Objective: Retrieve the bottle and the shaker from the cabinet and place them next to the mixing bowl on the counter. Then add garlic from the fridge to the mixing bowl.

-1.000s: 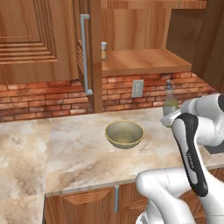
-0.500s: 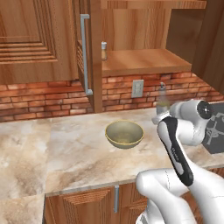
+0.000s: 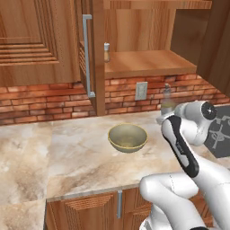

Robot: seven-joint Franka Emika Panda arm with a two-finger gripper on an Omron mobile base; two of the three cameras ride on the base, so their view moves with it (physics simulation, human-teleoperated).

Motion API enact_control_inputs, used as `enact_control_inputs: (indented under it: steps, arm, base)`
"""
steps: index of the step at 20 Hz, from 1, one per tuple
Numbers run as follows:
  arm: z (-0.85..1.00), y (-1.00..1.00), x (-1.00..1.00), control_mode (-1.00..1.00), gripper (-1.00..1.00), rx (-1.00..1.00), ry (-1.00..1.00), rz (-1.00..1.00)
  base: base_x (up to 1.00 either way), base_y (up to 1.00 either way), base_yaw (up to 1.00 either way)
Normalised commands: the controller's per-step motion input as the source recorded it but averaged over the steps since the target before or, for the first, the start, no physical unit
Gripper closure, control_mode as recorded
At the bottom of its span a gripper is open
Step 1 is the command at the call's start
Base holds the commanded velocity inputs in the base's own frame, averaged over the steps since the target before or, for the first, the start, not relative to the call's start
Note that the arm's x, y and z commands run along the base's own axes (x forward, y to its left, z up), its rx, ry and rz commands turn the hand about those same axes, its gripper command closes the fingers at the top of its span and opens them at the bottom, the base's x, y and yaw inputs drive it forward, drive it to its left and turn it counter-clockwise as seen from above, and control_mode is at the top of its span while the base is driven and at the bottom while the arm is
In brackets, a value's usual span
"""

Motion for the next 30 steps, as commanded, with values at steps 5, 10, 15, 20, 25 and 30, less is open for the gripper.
enact_control_inputs:
  steps: [5,10,15,20,25,30]
  arm:
    - [-0.35,0.0,0.01,-1.0,1.0,0.02,0.0,0.06]
    - [-0.37,0.0,0.0,-1.0,1.0,0.0,-0.06,0.05]
    - [-0.22,0.0,0.0,-1.0,1.0,0.0,-0.1,0.03]
    - [-0.05,0.0,0.0,-1.0,1.0,0.04,-0.06,0.06]
    - [0.0,-0.06,0.06,-1.0,1.0,0.07,0.01,0.17]
    - [0.0,-0.01,0.12,-1.0,1.0,0.02,0.08,0.27]
  base:
    - [0.0,0.0,0.0]
    - [0.0,0.0,0.0]
    - [0.0,0.0,0.0]
    - [0.0,0.0,0.0]
    - [0.0,0.0,0.0]
    - [0.0,0.0,0.0]
